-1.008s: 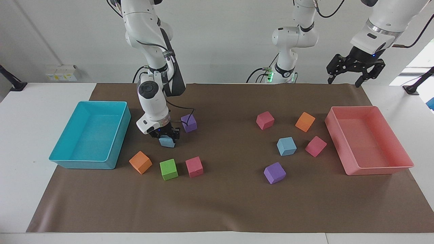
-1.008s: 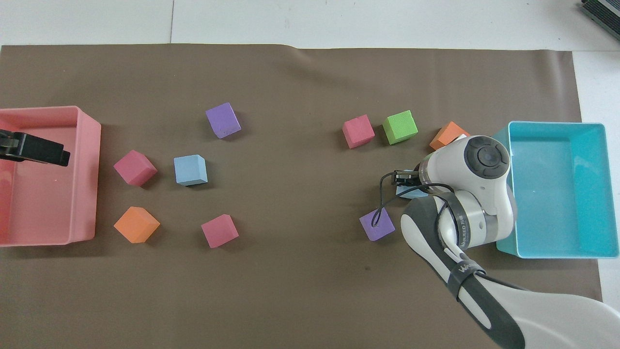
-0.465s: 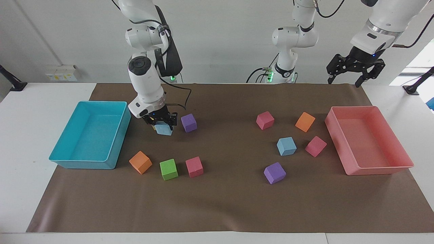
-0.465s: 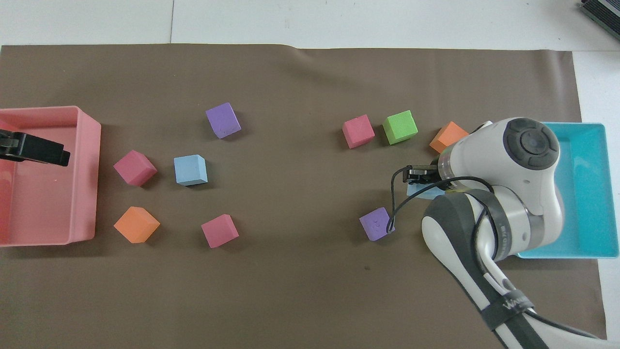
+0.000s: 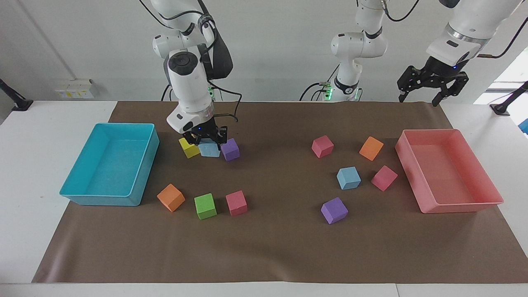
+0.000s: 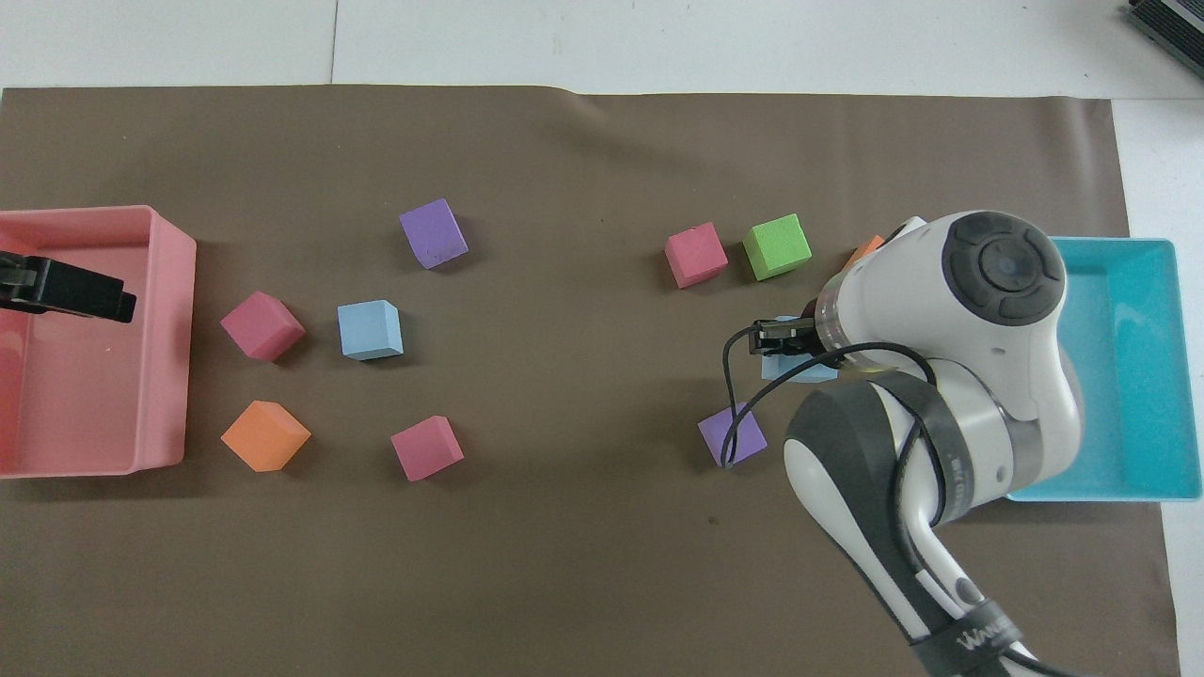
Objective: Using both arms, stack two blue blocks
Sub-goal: 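Lift the light blue cube and carry it toward the table center, then lower the light blue cube at the table center and open the right gripper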
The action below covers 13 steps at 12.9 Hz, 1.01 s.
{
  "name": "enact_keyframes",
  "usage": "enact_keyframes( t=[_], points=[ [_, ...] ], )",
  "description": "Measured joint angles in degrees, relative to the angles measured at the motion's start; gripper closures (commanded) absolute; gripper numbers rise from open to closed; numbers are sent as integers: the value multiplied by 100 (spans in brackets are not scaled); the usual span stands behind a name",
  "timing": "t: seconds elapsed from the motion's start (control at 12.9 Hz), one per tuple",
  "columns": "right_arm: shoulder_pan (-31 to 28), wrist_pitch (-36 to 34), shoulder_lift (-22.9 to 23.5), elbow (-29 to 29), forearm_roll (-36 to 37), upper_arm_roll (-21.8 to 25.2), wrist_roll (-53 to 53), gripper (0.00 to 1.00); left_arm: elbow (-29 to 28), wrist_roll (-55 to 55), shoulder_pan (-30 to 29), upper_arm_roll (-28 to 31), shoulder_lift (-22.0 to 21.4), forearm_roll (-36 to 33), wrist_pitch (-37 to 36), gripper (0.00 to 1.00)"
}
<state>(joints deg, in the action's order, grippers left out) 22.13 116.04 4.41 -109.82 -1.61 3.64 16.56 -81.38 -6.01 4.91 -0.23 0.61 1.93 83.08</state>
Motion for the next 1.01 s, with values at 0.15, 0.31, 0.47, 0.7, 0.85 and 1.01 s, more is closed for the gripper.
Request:
enact_keyframes(
  t=[0.15,0.31,0.47,0.7,0.85,1.01],
  points=[
    [248,0,152,263,-2,-5,191,100,0,0,0,0,0,0,0,0],
    [590,0,451,602,0,-11,678,100,0,0,0,0,0,0,0,0],
    [892,0,739,848,0,-14,1014,100,0,0,0,0,0,0,0,0],
    [1260,4,1158,1186,8,-14,1612,100,0,0,0,0,0,0,0,0],
    [1561,17,1552,1510,9,-13,1940,100,0,0,0,0,0,0,0,0],
    [1861,346,1957,1709,11,-13,2218,100,0,0,0,2,0,0,0,0]
  ],
)
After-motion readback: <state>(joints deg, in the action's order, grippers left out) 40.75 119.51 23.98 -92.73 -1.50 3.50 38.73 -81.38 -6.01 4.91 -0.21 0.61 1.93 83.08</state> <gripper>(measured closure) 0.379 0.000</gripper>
